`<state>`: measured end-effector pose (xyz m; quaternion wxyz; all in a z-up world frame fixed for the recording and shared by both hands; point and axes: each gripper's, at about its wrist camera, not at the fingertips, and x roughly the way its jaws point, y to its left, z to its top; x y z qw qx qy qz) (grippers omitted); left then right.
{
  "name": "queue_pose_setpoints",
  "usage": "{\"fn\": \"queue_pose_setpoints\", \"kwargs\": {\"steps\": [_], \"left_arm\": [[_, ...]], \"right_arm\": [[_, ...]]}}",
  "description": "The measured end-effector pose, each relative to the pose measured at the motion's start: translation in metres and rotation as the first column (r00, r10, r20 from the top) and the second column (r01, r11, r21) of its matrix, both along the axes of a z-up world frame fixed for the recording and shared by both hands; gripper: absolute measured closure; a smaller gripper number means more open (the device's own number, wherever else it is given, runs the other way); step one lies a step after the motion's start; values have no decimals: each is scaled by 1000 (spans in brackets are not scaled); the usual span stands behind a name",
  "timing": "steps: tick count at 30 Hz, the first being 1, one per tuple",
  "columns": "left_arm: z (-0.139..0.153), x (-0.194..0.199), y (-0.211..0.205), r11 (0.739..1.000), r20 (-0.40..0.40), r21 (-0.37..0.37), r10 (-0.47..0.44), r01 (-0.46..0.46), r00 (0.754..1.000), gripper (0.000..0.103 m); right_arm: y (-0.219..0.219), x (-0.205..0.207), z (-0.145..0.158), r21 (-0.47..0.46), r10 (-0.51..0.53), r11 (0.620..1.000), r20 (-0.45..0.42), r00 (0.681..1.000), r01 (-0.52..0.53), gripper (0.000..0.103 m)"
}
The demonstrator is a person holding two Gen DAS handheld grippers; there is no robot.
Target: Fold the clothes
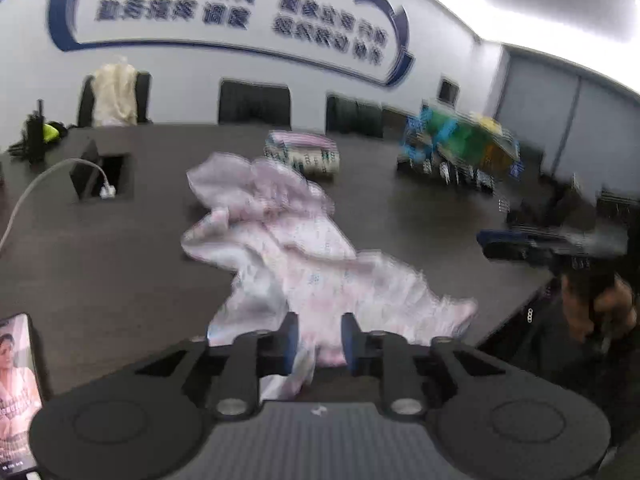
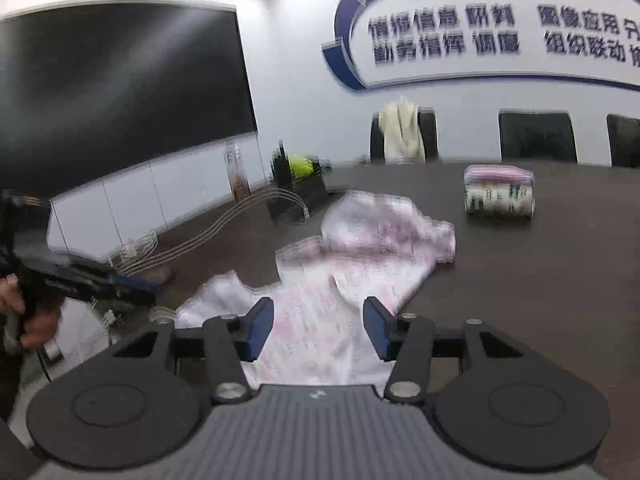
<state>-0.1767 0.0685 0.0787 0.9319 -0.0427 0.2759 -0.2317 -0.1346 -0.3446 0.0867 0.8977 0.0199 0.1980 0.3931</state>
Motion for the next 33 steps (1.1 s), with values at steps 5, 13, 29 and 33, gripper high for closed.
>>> {"fn": "queue_pose_setpoints", "kwargs": {"steps": [5, 13, 29, 33], "left_arm": [[1, 33, -25, 996, 21, 11, 93, -94, 995, 74], [-52, 83, -28, 972, -132, 34, 235, -233, 963, 76], [8, 151, -52, 955, 68, 170, 233, -242, 970, 43], [-12, 218, -54, 906, 5, 326, 284, -270, 959, 45]], "right_arm": [[20, 10, 5, 73, -76, 994, -9, 997, 76, 52], [89, 39, -46, -194, -173, 968, -71, 982, 157, 60], [158, 139, -46, -416, -35, 909, -12, 999, 27, 51], [182, 184, -53, -490, -46, 871, -16, 999, 32, 50]]}}
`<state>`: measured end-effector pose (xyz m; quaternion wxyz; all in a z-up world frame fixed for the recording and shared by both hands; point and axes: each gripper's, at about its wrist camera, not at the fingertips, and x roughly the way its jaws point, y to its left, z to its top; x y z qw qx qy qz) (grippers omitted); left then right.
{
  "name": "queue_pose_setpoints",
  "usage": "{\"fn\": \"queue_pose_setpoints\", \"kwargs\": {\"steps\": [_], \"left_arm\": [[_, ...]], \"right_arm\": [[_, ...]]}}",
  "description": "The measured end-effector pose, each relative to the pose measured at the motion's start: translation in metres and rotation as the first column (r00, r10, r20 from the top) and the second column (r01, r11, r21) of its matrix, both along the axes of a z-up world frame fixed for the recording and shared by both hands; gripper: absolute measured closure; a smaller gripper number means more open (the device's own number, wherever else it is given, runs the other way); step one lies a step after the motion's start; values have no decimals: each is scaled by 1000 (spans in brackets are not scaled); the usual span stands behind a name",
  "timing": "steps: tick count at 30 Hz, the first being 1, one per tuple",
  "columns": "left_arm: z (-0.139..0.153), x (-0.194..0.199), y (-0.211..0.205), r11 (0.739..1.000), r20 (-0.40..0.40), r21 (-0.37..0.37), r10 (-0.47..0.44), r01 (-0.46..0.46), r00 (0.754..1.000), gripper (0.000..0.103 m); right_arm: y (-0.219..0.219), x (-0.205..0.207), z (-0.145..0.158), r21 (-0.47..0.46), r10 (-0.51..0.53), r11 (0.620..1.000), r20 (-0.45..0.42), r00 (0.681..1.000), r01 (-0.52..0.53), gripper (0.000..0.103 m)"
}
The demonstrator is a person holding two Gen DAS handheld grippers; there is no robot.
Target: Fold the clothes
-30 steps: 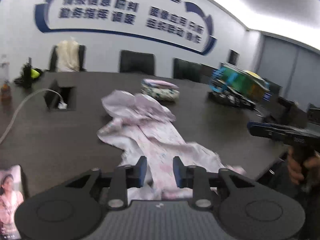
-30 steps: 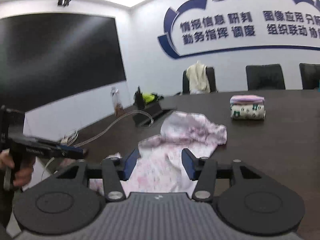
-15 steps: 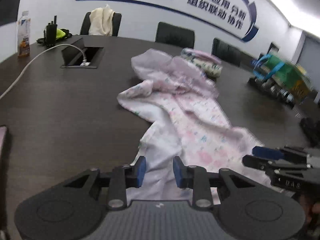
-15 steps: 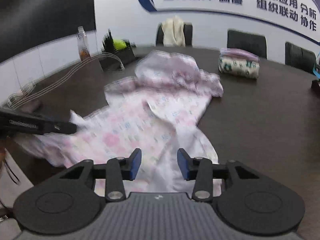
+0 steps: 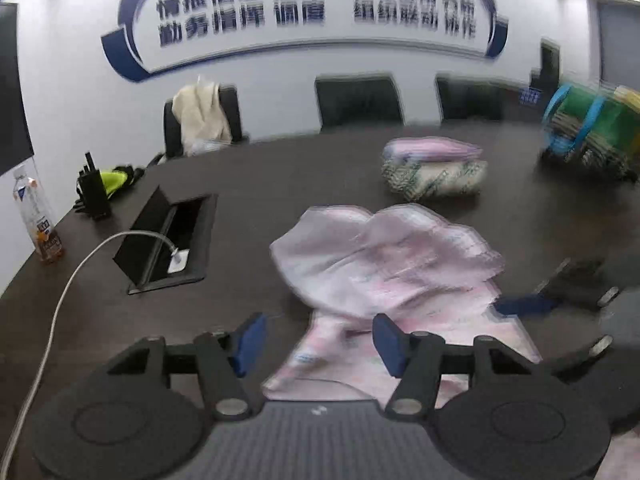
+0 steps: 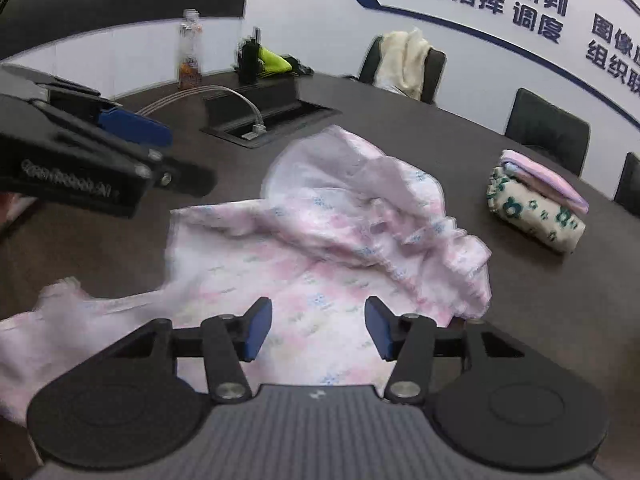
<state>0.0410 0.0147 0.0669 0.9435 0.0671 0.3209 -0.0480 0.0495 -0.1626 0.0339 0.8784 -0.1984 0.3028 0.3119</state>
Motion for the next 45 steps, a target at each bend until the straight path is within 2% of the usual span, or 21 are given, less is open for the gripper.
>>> {"fn": "queue_pose_setpoints", "kwargs": {"steps": [6, 11, 12, 13, 15, 16, 22, 24, 25, 26, 27, 29, 31, 33, 35, 37, 38, 39, 40, 42, 45], "left_arm": [[-32, 37, 2, 994, -116, -109, -39, 26, 992, 45], [-46, 49, 8, 991, -132, -137, -28, 9, 991, 46], [-49, 52, 11, 989, -141, -148, -19, -2, 990, 50], [-51, 54, 13, 986, -154, -166, -22, -4, 988, 66], [-53, 54, 18, 981, -157, -194, -23, -8, 987, 91], [-54, 53, 21, 979, -154, -205, -21, -12, 988, 94], [-56, 52, 34, 962, -152, -269, 2, -44, 988, 101], [-58, 53, 37, 959, -152, -277, 19, -61, 988, 101], [-59, 54, 38, 957, -153, -283, 26, -69, 988, 101], [-59, 55, 40, 953, -155, -293, 30, -75, 987, 101], [-59, 55, 43, 949, -159, -305, 36, -83, 987, 101], [-58, 55, 47, 940, -165, -328, 44, -97, 985, 101], [-57, 54, 49, 936, -167, -337, 49, -104, 985, 101], [-58, 54, 48, 938, -164, -329, 56, -109, 985, 101], [-58, 54, 47, 940, -163, -325, 57, -109, 985, 100], [-59, 54, 47, 941, -163, -322, 58, -109, 985, 100], [-59, 54, 47, 941, -161, -321, 58, -108, 985, 100], [-59, 54, 47, 942, -159, -319, 58, -107, 986, 100], [-58, 53, 48, 940, -157, -323, 56, -105, 986, 100], [-56, 52, 51, 935, -147, -339, 54, -101, 988, 101], [-45, 44, 55, 927, -82, -367, 47, -74, 996, 97]], "right_arm": [[12, 65, -5, -73, -64, 995, 10, 998, 65, 50], [37, 91, -9, -108, 77, 991, -59, 995, -83, 44], [44, 93, -11, -120, 104, 986, -69, 992, -112, 44], [50, 96, -13, -131, 118, 983, -76, 990, -127, 47], [59, 103, -13, -130, 124, 982, -101, 987, -137, 84], [62, 108, -9, -112, 116, 985, -120, 986, -130, 97], [67, 157, 35, 98, -47, 994, -108, 993, 58, 98], [67, 179, 46, 169, -140, 973, -97, 985, 155, 96], [68, 187, 49, 173, -158, 970, -88, 984, 171, 87], [69, 194, 52, 169, -178, 967, -74, 981, 189, 69], [70, 196, 56, 147, -209, 966, -39, 977, 212, 61], [73, 186, 67, 116, -224, 969, 45, 973, 218, 59], [69, 164, 81, 151, -135, 980, 53, 989, 126, 48], [65, 149, 84, 189, 5, 982, -49, 999, 5, 32], [69, 140, 72, 176, 127, 979, -151, 980, -99, 29], [83, 135, 52, 78, 139, 989, -154, 978, -128, 29], [92, 135, 42, 21, 126, 992, -148, 981, -125, 39], [100, 139, 31, -29, 104, 994, -149, 983, -110, 58], [107, 146, 25, -40, 89, 994, -178, 980, -97, 101], [112, 160, 25, 80, 71, 995, -259, 963, -52, 102], [120, 177, 37, 297, 111, 955, -337, 935, -6, 101]]}}
